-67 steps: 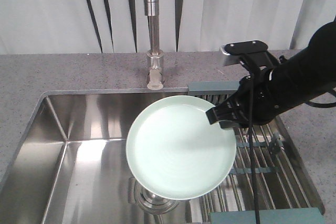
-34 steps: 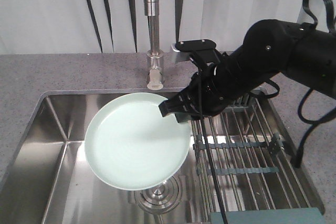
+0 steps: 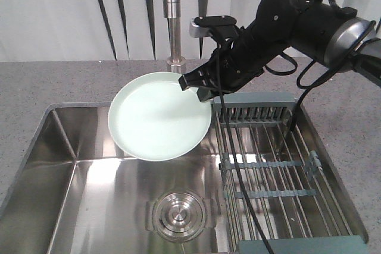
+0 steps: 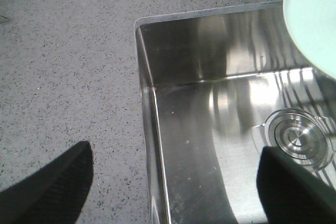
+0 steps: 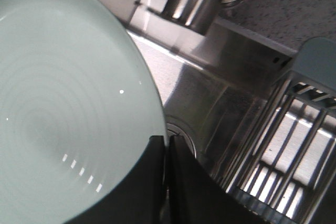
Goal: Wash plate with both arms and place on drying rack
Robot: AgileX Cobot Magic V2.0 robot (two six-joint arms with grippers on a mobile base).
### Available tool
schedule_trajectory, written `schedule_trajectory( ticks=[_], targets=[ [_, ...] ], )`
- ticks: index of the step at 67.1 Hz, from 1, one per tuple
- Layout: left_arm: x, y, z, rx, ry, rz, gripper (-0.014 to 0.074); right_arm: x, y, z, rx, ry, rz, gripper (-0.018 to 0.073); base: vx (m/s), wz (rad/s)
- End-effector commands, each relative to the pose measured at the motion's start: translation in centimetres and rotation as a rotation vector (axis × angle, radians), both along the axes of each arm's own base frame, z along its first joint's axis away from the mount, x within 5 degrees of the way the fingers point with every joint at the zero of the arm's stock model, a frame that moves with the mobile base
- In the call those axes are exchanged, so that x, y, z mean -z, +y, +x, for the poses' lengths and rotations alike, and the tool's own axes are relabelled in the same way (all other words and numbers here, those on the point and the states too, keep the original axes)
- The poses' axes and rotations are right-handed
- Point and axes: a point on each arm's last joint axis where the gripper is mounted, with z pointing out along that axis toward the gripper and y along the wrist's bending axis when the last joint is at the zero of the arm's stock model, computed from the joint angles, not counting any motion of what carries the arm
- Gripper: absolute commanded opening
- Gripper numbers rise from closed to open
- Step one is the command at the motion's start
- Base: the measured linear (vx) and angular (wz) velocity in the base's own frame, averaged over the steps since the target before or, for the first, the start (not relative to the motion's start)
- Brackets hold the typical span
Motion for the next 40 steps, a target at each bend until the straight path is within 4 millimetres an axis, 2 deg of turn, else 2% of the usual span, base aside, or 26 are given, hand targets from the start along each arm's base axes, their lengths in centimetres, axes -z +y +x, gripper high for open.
schedule_trajectory(
  ticks=[1,7,16,24,40],
  targets=[
    [-1.2,-0.1,0.3,-0.001,-0.088,-0.015,0.0584,-3.5,-2.0,0.3,0.035,-0.107,0.042,-0.0001,0.0,0.0],
    [-1.2,-0.1,0.3,-0.001,-0.088,-0.015,0.0584,-3.4,-3.7,0.8,0.055,-0.091,0.023,-0.0001,0.0,0.0],
    [-1.2,-0.1,0.3,-0.001,-0.088,-0.015,0.0584,-3.6,-5.2,0.8,0.067,-0.105,0.011,-0.0001,0.0,0.0],
    [-1.2,-0.1,0.3,-0.001,-0.088,-0.015,0.0584,-3.4,-6.6,0.0,0.088,-0.119,0.007,-0.0001,0.0,0.0],
    [-1.2,-0.1,0.3,-0.001,-0.088,-0.015,0.0584,-3.4,-10.6,-2.3,0.149,-0.109,-0.033,-0.0001,0.0,0.0]
  ],
)
